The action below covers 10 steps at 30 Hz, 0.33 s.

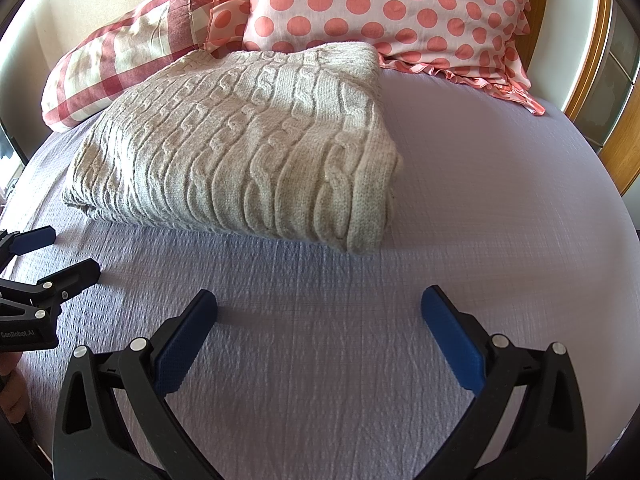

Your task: Fold small clothes

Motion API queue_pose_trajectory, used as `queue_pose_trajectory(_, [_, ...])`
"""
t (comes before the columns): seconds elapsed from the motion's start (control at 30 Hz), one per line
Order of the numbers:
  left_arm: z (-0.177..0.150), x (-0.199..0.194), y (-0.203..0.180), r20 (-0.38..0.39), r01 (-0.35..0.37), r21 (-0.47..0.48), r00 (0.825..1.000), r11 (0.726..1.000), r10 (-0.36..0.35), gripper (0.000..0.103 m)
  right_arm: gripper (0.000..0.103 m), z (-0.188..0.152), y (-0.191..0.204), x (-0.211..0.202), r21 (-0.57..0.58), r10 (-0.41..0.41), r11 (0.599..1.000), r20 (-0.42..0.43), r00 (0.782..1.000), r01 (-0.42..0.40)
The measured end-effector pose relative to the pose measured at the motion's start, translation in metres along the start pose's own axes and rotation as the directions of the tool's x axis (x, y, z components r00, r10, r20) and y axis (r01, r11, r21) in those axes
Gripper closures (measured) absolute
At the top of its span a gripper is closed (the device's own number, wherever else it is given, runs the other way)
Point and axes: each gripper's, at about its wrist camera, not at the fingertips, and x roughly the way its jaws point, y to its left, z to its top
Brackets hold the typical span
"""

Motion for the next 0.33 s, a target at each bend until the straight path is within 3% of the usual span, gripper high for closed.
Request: queue_pose_trajectory(0.33, [0.0003,-0.0004,0.0,0.004,0.0,0.0,1.0,1.0,0.0,0.002,0.001,0.0001,0.0001,0.0001,0.0,0.0,1.0,0.0,1.0,0.0])
